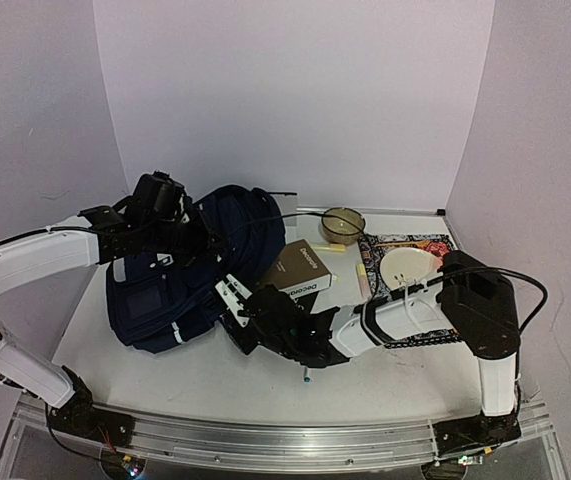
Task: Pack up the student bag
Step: Pick up the largest pocket of the bag from the student bag.
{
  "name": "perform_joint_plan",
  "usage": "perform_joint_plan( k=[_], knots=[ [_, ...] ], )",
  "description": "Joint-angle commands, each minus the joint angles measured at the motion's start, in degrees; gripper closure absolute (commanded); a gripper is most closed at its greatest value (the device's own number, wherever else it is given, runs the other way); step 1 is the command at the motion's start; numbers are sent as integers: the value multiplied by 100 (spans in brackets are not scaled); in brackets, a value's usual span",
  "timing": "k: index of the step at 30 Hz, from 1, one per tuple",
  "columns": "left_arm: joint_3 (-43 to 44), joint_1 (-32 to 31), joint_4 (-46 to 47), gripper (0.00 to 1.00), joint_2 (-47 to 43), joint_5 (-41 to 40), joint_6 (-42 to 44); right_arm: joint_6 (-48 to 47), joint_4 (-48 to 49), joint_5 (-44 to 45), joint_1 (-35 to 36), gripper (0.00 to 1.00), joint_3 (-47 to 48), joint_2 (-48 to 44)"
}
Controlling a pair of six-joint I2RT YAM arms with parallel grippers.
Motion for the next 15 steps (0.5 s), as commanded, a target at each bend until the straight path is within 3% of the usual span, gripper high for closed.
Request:
perform_joint_plan(
  k=[1, 6, 15],
  knots=[
    [318, -14, 756, 100, -274, 30, 69, -67, 131, 293, -1, 76, -20, 182],
    [307, -14, 747, 100, -287, 48, 67, -93, 130, 201, -1, 82, 91, 278],
    [306, -13, 742, 100, -273, 84, 49, -48, 207, -5, -1, 77, 243, 316]
  ],
)
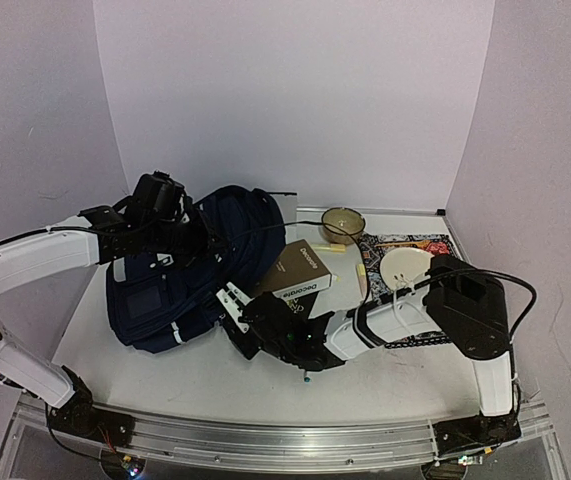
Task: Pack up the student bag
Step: Pick up the largest pocket of the bag from the student bag.
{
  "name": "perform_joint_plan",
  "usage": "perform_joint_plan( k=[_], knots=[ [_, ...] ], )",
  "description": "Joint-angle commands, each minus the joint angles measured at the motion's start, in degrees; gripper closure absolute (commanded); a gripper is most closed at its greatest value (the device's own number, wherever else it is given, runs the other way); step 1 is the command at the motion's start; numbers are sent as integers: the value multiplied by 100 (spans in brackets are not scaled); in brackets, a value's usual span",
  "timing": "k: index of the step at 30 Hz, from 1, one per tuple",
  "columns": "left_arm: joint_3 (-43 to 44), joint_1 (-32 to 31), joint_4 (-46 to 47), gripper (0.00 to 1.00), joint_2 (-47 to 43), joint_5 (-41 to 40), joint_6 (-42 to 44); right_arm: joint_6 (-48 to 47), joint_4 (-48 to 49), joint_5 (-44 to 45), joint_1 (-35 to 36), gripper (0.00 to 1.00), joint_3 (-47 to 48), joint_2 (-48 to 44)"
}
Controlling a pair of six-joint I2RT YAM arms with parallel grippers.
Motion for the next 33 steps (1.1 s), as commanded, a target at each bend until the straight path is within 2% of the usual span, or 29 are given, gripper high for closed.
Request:
perform_joint_plan(
  k=[1, 11, 19, 21, 29, 33],
  knots=[
    [305, -13, 741, 100, -271, 80, 47, -28, 223, -68, -1, 76, 238, 28],
    [316, -14, 741, 100, -243, 90, 41, 12, 441, -196, -1, 68, 283, -67],
    [315, -14, 740, 100, -229, 103, 49, 36, 461, -155, -1, 68, 379, -8],
    [309, -14, 740, 100, -236, 99, 56, 9, 461, -86, -1, 72, 389, 6],
    [198, -14, 695, 100, -326, 38, 137, -74, 444, 335, -1, 100, 243, -46],
    [143, -14, 589, 100, -385, -105, 313, -118, 431, 494, -4, 100, -49, -250]
  ],
)
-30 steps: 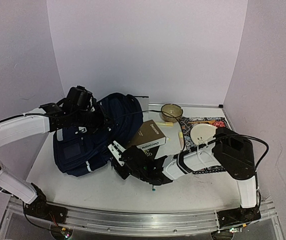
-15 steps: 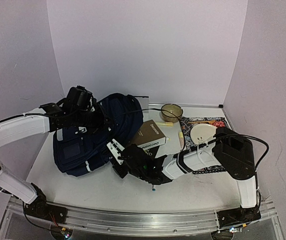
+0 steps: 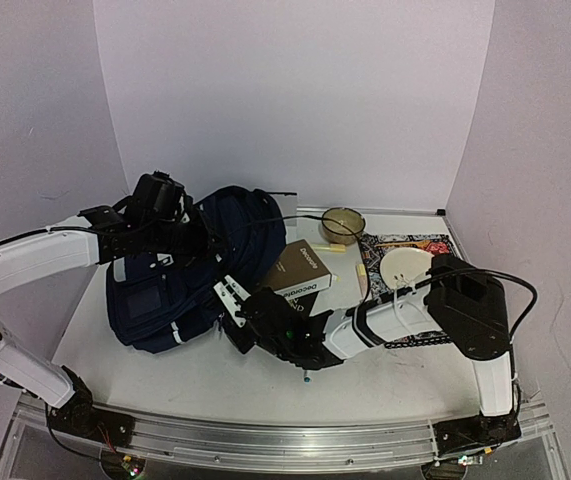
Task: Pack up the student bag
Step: Pick up the largest pocket of the bag from the student bag, then unzip the largest pocket of the student bag.
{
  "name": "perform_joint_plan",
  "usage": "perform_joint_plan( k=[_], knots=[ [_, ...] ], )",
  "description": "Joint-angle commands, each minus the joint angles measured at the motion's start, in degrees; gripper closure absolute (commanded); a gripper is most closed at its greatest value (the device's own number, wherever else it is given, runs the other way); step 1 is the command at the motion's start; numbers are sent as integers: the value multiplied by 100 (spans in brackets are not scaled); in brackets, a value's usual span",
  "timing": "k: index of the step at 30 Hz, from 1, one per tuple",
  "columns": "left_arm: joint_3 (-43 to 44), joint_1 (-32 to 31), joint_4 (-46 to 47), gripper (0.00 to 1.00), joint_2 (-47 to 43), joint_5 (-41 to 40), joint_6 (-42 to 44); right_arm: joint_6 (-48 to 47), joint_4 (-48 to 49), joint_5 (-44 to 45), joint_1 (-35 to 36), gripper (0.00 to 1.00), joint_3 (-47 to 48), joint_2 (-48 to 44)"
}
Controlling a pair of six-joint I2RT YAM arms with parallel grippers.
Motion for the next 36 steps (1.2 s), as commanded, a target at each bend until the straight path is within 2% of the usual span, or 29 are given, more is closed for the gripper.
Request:
perform_joint_plan(
  k=[1, 5, 11, 18, 24, 30, 36],
  knots=[
    [136, -14, 551, 100, -380, -140, 309, -175, 166, 438, -4, 100, -271, -303],
    [190, -14, 220, 100, -280, -169, 846, -234, 146, 669, -19, 100, -583, -531],
    [322, -14, -542, 100, 50, -173, 2137, -319, 30, 813, -136, 100, -928, -1000],
    [12, -14, -623, 100, -74, -145, 3059, -280, -647, 190, -251, 100, -819, -1316],
    [-286, -13, -749, 100, -269, -224, 3704, -357, -1084, -4, -440, 100, -821, -1528],
    [-303, -14, -1037, 100, -205, -413, 4268, -352, -2133, -786, -928, 100, -645, -2117],
    [207, -23, -1327, 100, 48, -943, 5192, -359, -3433, -1627, -1036, 100, 81, -2238]
  ],
)
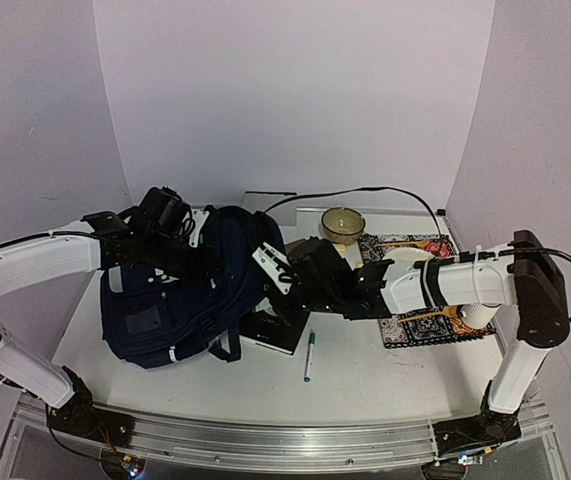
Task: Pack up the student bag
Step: Unzip the largest pocket of the student bag.
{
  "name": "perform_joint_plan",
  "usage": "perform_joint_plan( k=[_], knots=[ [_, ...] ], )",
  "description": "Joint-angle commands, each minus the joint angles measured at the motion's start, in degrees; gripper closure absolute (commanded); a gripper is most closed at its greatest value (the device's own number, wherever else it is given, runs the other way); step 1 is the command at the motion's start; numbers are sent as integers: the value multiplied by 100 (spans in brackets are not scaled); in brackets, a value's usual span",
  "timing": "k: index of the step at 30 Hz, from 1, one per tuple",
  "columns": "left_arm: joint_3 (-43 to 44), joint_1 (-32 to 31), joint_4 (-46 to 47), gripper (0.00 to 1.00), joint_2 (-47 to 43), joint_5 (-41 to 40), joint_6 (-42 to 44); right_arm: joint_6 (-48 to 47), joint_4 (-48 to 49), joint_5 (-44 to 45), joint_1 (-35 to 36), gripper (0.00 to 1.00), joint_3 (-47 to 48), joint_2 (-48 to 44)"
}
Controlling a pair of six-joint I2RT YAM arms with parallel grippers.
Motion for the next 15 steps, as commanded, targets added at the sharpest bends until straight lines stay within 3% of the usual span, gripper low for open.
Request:
perform_joint_plan(
  k=[1, 9, 13, 15],
  knots=[
    [518, 94, -484, 100, 93, -1149, 1254, 49, -1258, -585, -103, 100, 724, -367],
    [853, 104, -203, 100, 355, -1881, 2415, 696, -1933, -1854, -90, 100, 1395, -95],
    [706, 102, 265, 100, 231, -2085, 2581, 894, -2100, -2348, -10, 100, 1834, 199],
    [667, 103, 396, 94, 105, -2012, 2458, 930, -2237, -2526, 37, 100, 2084, 412]
  ],
)
